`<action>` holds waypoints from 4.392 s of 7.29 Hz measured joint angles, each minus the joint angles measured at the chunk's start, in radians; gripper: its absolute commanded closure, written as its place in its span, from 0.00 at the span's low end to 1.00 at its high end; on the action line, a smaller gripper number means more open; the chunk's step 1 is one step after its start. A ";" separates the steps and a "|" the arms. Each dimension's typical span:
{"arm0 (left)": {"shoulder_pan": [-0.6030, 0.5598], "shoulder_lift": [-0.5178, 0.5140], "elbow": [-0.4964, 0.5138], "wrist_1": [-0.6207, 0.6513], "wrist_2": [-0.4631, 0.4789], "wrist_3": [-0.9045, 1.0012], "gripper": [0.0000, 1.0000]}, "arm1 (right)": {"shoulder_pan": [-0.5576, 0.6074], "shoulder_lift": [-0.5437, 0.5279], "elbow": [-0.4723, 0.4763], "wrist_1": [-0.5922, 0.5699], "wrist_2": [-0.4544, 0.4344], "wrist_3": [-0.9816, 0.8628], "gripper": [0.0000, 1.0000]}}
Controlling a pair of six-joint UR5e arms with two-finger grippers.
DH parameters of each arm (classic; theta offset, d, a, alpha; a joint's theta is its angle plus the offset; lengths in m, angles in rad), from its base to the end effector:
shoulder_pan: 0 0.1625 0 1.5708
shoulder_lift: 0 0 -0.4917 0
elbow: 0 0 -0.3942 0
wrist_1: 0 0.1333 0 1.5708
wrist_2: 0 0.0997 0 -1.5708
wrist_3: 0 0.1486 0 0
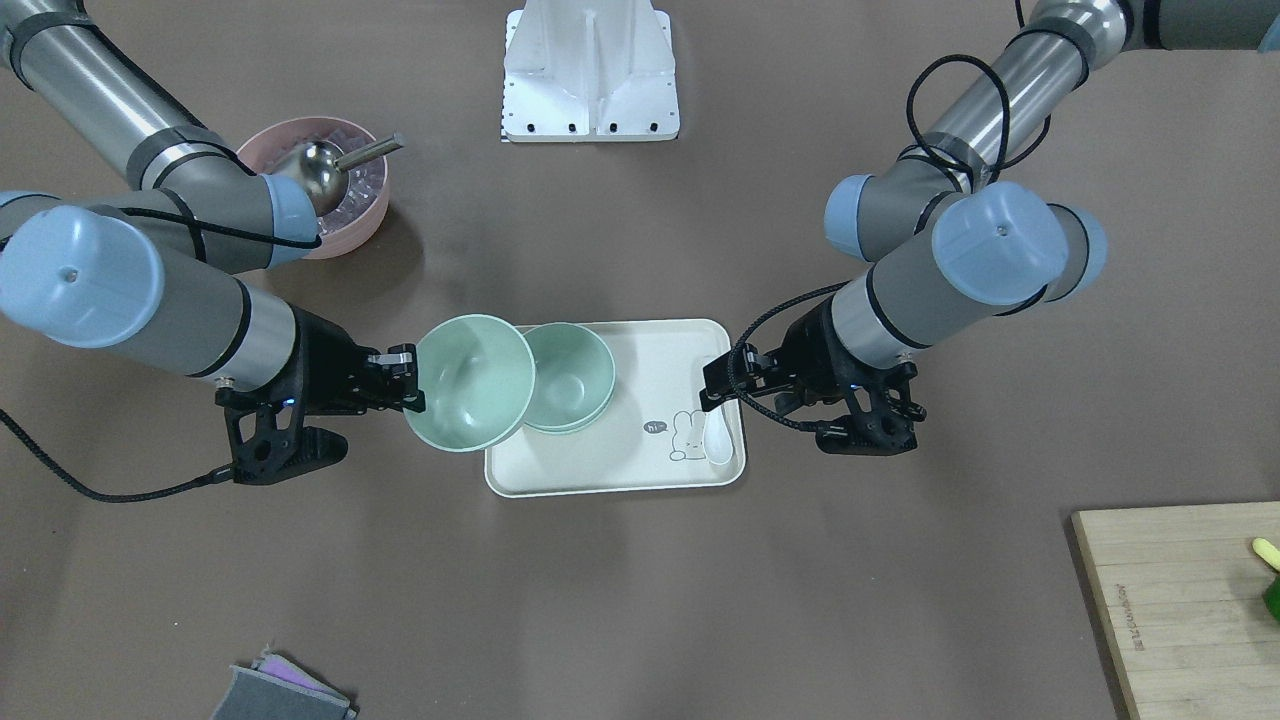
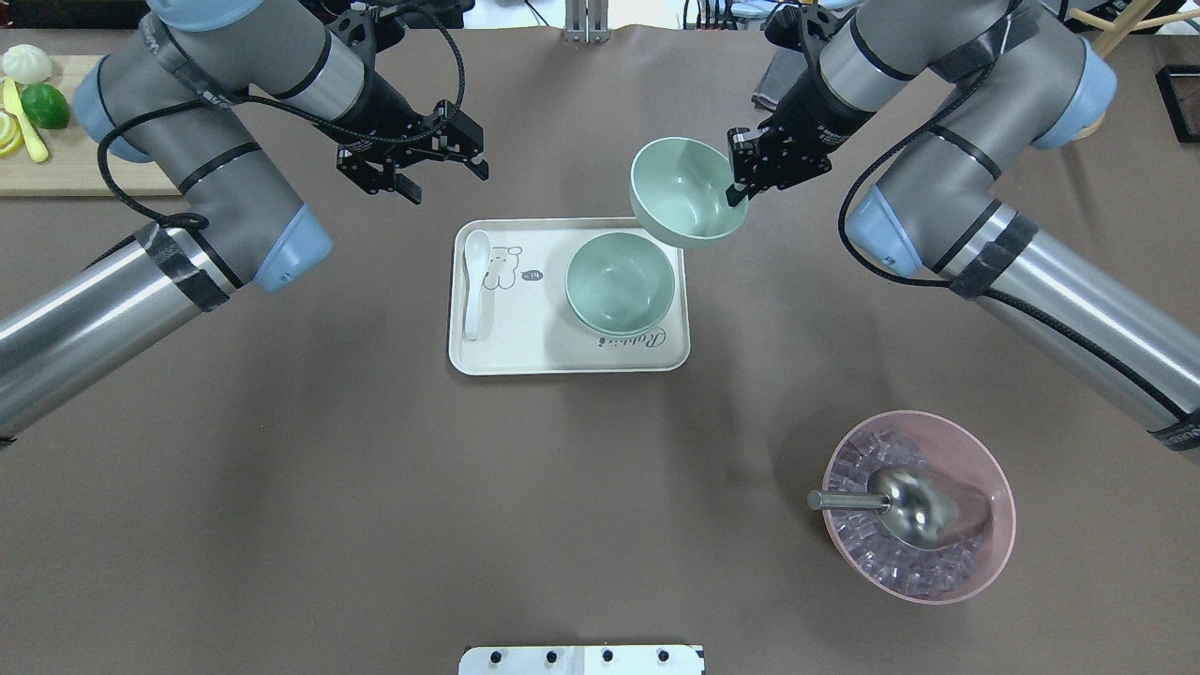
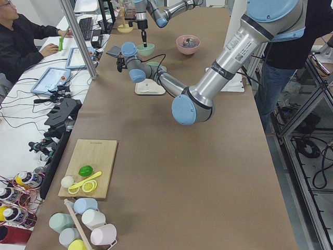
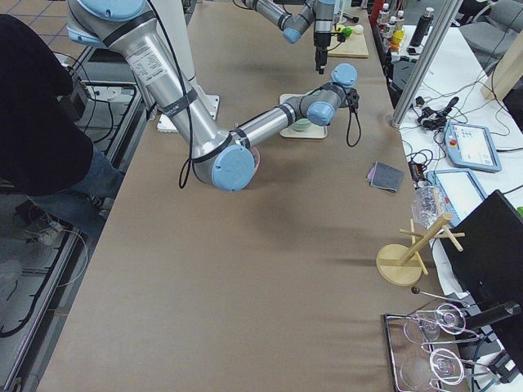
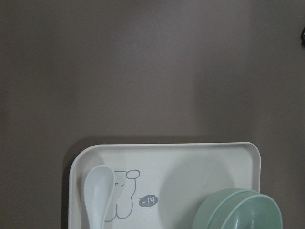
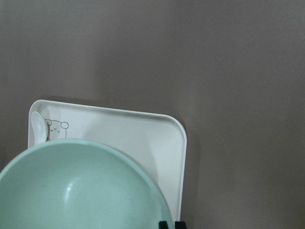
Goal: Stack green bowls together
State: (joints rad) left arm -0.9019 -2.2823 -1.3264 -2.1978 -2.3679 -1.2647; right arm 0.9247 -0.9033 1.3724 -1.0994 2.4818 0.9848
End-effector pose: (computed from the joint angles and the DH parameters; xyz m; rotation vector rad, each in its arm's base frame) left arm 0.4818 -0.6530 0.3165 -0.0011 1.2448 -0.0813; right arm -0.4619 -0.6390 0.3436 -0.0139 -1.2021 -0.1309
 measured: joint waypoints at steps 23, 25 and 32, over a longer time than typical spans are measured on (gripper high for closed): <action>-0.120 0.105 -0.004 0.017 0.060 0.156 0.02 | 0.111 -0.079 0.042 0.081 0.012 0.086 0.00; -0.267 0.177 -0.022 0.094 0.114 0.436 0.02 | 0.194 -0.169 0.060 -0.001 -0.110 -0.160 0.00; -0.556 0.525 -0.185 0.467 0.195 1.126 0.02 | 0.493 -0.464 0.087 -0.381 -0.298 -0.881 0.00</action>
State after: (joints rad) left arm -1.4580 -1.7569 -1.5113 -1.7309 -2.1732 -0.1388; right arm 1.4173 -1.3669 1.4598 -1.4806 2.1835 0.1040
